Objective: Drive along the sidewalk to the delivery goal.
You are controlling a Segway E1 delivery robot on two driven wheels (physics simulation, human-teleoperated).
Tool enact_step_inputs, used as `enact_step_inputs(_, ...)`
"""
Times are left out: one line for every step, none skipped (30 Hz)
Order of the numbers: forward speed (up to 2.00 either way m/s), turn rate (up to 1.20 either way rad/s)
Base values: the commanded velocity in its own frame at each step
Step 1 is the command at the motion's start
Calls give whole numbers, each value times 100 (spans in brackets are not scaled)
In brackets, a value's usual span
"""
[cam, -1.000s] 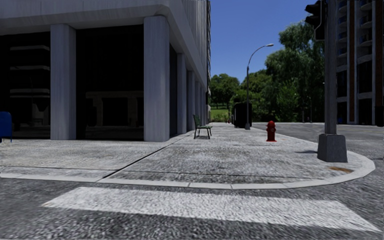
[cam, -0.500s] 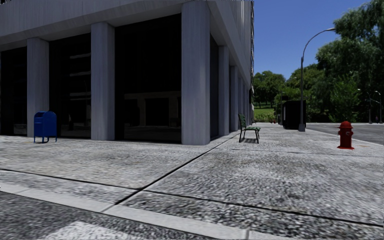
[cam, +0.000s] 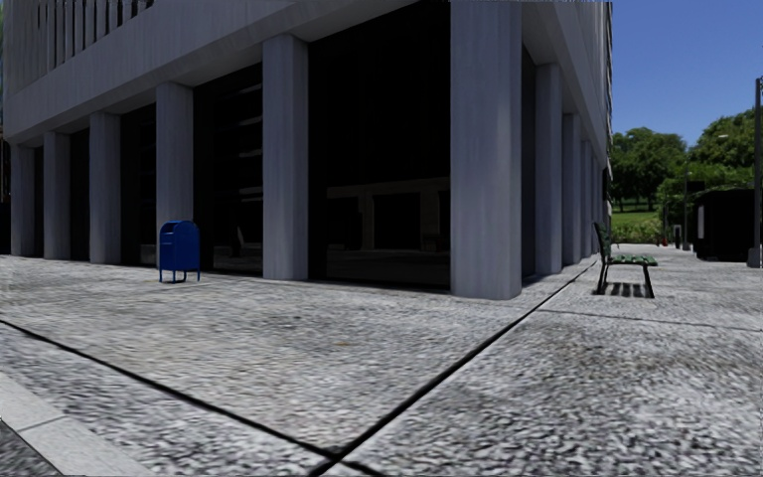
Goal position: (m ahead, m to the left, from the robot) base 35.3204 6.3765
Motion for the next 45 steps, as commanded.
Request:
enact_step_inputs(137, 54)
enact_step_inputs(136, 54)
enact_step_inputs(136, 54)
enact_step_inputs(136, 54)
enact_step_inputs(136, 54)
enact_step_inputs(136, 54)
enact_step_inputs(136, 54)
enact_step_inputs(136, 54)
enact_step_inputs(136, 54)
enact_step_inputs(136, 54)
enact_step_inputs(136, 54)
enact_step_inputs(136, 54)
enact_step_inputs(136, 54)
enact_step_inputs(137, 54)
enact_step_inputs(137, 54)
enact_step_inputs(138, 54)
enact_step_inputs(140, 54)
enact_step_inputs(146, 54)
enact_step_inputs(146, 54)
enact_step_inputs(149, 54)
enact_step_inputs(151, 54)
enact_step_inputs(151, 54)
enact_step_inputs(151, 54)
enact_step_inputs(151, 54)
enact_step_inputs(152, 54)
enact_step_inputs(152, 54)
enact_step_inputs(152, 54)
enact_step_inputs(152, 54)
enact_step_inputs(153, 54)
enact_step_inputs(153, 54)
enact_step_inputs(153, 54)
enact_step_inputs(154, 54)
enact_step_inputs(155, 54)
enact_step_inputs(155, 54)
enact_step_inputs(155, 54)
enact_step_inputs(156, 54)
enact_step_inputs(156, 54)
enact_step_inputs(156, 44)
enact_step_inputs(156, 44)
enact_step_inputs(156, 0)
enact_step_inputs(157, 0)
enact_step_inputs(157, 0)
enact_step_inputs(157, 0)
enact_step_inputs(157, 0)
enact_step_inputs(157, 0)
